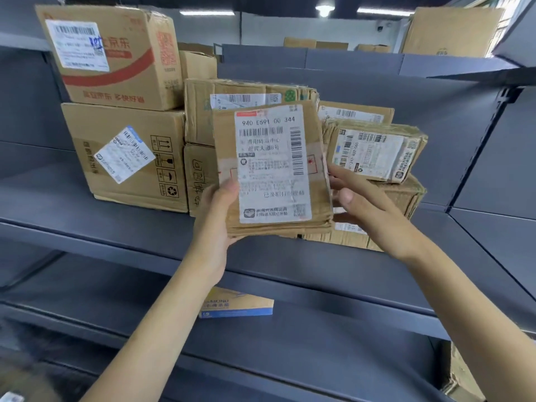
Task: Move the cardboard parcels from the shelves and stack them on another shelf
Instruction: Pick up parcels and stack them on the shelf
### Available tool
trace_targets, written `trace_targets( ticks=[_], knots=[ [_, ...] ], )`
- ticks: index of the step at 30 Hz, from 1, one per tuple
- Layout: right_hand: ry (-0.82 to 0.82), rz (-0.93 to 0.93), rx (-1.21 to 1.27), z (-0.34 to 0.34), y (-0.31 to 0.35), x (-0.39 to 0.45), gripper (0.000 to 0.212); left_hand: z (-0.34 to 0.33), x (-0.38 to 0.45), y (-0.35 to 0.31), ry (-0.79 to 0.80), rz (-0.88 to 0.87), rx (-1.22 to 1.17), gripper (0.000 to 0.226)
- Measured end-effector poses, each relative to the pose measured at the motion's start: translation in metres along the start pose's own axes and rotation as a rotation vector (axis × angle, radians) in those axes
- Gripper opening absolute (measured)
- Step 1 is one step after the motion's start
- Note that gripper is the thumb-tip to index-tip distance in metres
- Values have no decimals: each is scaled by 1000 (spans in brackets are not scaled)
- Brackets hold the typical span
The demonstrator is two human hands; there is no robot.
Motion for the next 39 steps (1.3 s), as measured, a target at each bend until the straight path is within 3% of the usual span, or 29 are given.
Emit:
trace_targets(
  ticks=[2,4,6,8,10,13,16,19,20,23,27,36,39],
  knots=[
    [61,-38,106,-11,-6,-1,96,-8,-8,2,47,-37,56,89],
    [51,-61,168,-18,-11,0,110,-14,-17,13,127,-37,98,88],
    [20,-98,269,-20,-14,1,101,-12,-25,22,159,7,128,72],
    [-35,-124,303,-19,-19,0,82,-4,-30,30,155,61,176,74],
    [-119,-144,255,-18,-24,-2,67,8,-32,32,79,74,207,84],
    [-214,-157,169,-20,-30,-2,52,27,-32,22,-76,27,196,82],
    [-183,-158,81,-32,-31,1,60,45,-32,13,-85,11,310,78],
    [-163,-160,71,-51,-32,10,57,55,-32,12,-18,2,457,34],
    [-179,-163,66,-57,-31,15,55,57,-32,11,-19,-3,483,30],
    [-205,-146,-24,-79,-26,28,64,69,-29,7,-75,-17,497,32],
    [-103,-111,-34,-118,-22,39,81,100,-21,-4,-187,-70,528,41],
    [-77,-54,-101,-210,-2,89,88,199,7,-28,-297,-112,596,43],
    [-147,-101,-105,-239,-6,109,77,226,22,-36,-290,-123,667,40]
  ],
)
Point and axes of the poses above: each hand's wrist, its own x-axis towards the middle knuckle, its own z-axis out of the back of the hand, y = z × x, the point moved 4 cm from there along x, towards the middle knuckle, and after that the axes turned 6 degrees about -x, right-handed, at the moved point
